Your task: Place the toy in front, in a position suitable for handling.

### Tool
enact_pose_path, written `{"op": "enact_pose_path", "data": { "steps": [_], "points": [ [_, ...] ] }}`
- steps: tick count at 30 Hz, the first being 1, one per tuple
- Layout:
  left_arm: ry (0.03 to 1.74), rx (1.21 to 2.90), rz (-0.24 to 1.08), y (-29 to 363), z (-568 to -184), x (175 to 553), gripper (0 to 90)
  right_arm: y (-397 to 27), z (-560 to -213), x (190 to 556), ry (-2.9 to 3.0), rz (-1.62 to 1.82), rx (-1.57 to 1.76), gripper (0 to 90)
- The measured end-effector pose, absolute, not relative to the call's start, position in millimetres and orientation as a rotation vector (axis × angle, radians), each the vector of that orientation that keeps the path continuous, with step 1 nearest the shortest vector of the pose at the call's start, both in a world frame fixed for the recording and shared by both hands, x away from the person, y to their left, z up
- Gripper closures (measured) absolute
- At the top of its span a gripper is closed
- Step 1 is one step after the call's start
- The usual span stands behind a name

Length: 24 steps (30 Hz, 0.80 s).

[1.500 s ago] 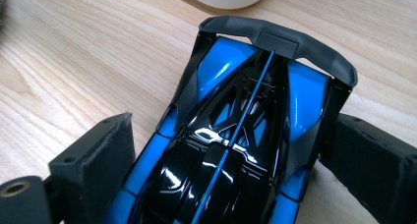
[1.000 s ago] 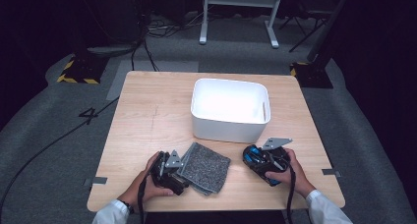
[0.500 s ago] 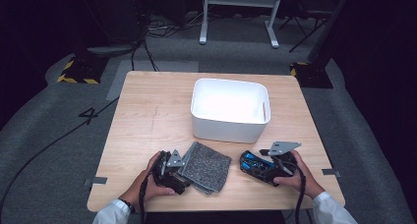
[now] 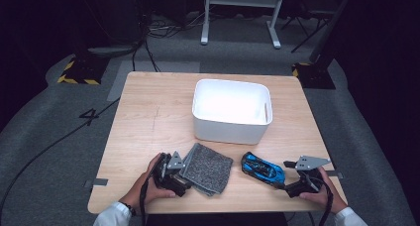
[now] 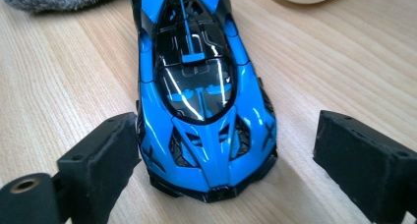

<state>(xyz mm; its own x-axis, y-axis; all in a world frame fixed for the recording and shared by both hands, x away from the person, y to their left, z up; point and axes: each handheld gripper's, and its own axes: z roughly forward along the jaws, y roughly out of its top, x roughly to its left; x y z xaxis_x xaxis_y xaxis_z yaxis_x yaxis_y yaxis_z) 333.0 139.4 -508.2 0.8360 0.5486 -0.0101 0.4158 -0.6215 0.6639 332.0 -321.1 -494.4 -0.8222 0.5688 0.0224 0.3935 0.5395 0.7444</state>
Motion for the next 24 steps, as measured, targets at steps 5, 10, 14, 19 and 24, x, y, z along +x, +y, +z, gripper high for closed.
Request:
{"op": "enact_pose_path", "data": {
  "steps": [5,10,14,19,24],
  "points": [
    [0.699,2.328,0.254,139,-508,333,0.3,-308,-504,334,2.592,1.066,0.764,15.0],
    [0.699,2.328,0.254,139,-508,333,0.3,-304,-507,340,2.582,1.068,0.782,7.0],
    [0.699,2.328,0.253,139,-508,333,0.3,-303,-507,341,2.595,1.139,0.692,22.1],
    [0.697,2.33,0.253,139,-508,334,0.2,-299,-505,343,2.627,1.154,0.64,25.6],
    [0.695,2.331,0.251,139,-508,335,0.1,-298,-504,348,2.665,1.147,0.582,26.1]
  ]
}}
